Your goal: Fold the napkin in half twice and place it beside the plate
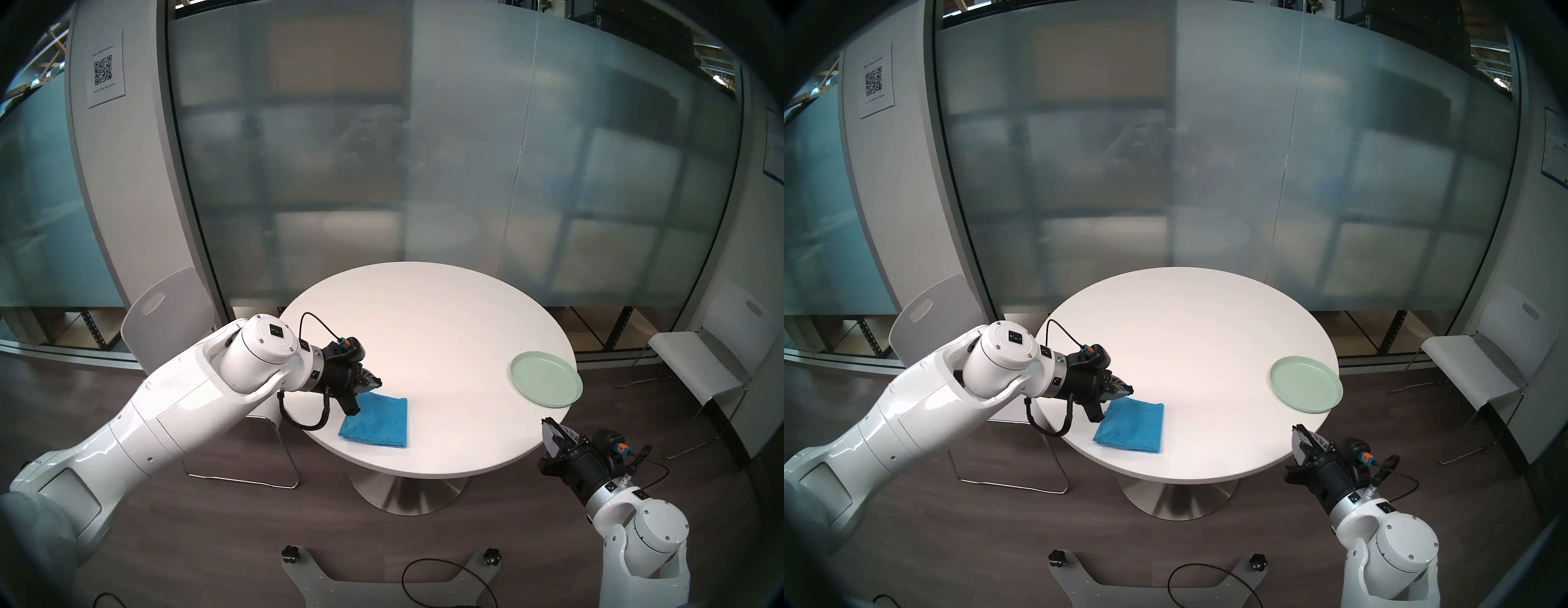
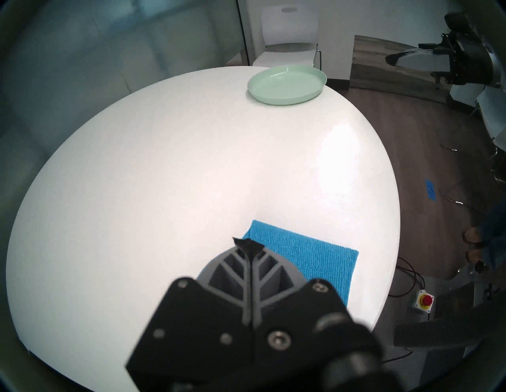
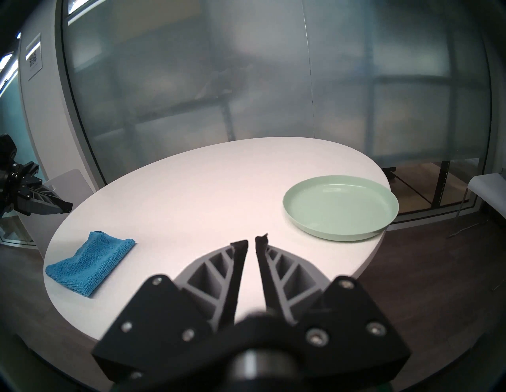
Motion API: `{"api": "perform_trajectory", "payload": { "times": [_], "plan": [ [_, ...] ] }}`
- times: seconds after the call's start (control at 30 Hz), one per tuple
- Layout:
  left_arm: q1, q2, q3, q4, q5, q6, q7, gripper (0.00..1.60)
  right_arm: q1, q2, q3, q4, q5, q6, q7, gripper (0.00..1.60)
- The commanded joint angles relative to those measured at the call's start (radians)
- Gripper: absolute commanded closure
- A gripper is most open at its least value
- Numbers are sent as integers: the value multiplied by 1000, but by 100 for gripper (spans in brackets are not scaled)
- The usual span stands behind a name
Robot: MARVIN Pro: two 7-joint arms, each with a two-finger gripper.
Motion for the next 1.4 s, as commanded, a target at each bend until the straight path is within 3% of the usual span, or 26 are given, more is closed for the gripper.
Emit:
{"api": "perform_trajectory", "payload": {
  "times": [0.0, 0.33, 0.43, 0.63, 0.7, 1.37],
  "plan": [
    [9, -45, -21, -2, -12, 3, 60, 141, 19, -7, -4, -26, 22, -41, 14, 88],
    [26, -33, -30, -5, -28, -5, 77, 133, 17, -14, -9, -33, 18, -45, 17, 87],
    [27, -28, -32, -8, -32, -6, 77, 85, 17, -18, -12, -35, 15, -45, 16, 87],
    [27, -19, -35, -14, -36, -5, 75, 76, 16, -22, -15, -40, 12, -43, 13, 85],
    [28, -17, -35, -14, -38, -5, 75, 48, 15, -23, -15, -40, 12, -43, 14, 85],
    [23, -12, -28, -15, -47, -7, 81, 48, -12, -32, -15, -68, 13, -48, 28, 79]
  ]
}}
